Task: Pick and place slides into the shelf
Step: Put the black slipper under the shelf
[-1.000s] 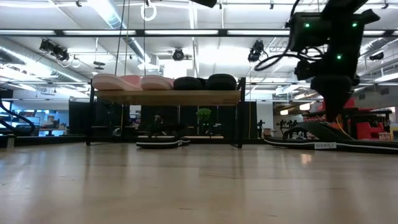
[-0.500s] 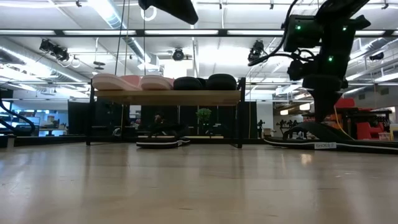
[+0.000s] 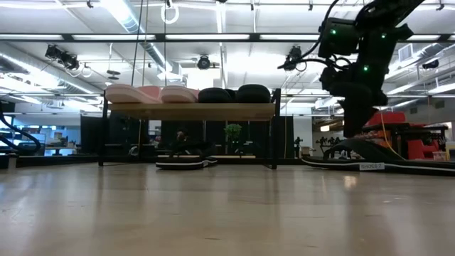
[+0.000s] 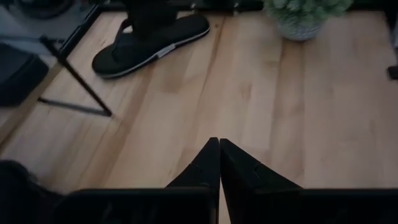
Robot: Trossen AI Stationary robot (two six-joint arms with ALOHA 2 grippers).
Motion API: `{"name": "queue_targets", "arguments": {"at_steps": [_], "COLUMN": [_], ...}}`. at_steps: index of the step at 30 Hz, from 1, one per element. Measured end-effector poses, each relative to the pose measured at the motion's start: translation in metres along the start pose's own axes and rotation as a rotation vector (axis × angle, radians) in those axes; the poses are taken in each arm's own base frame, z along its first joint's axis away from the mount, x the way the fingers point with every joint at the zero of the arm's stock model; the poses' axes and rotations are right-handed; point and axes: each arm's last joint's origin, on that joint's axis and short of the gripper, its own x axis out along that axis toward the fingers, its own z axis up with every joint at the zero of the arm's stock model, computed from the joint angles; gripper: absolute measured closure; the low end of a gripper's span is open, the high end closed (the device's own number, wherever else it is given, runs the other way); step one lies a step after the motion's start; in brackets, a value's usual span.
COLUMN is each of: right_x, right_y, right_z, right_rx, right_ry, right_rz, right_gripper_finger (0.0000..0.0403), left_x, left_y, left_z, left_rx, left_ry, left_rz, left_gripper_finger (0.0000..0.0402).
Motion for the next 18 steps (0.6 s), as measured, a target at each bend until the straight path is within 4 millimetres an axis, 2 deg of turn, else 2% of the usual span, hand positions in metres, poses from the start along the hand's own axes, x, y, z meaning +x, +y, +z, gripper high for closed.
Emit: {"name": "queue_targets", "arguments": {"at_steps": [7, 14, 18], "right_x": [0.003, 0.031, 0.033], "right_y": [-0.004, -0.008, -0.005], "right_z": [-0.006, -0.030, -0.028], "right_rx": [0.019, 0.027, 0.026], "right_ry": [0.016, 0.017, -0.026], "right_rz": [-0.076, -0.080, -0.048], "right_gripper_finger": [0.0265, 0.0265, 0.0265], "left_x": [-0.011, -0.015, -0.014], "left_y": [-0.005, -0.009, -0.009], "left_z": [0.002, 0.000, 0.000], "left_rx": [0.013, 0.024, 0.023], "left_ry": [-0.034, -0.035, -0.035], "left_rz": [-0.035, -0.050, -0.046], "left_gripper_finger": [0.0393, 0.0383, 0.0388]}}
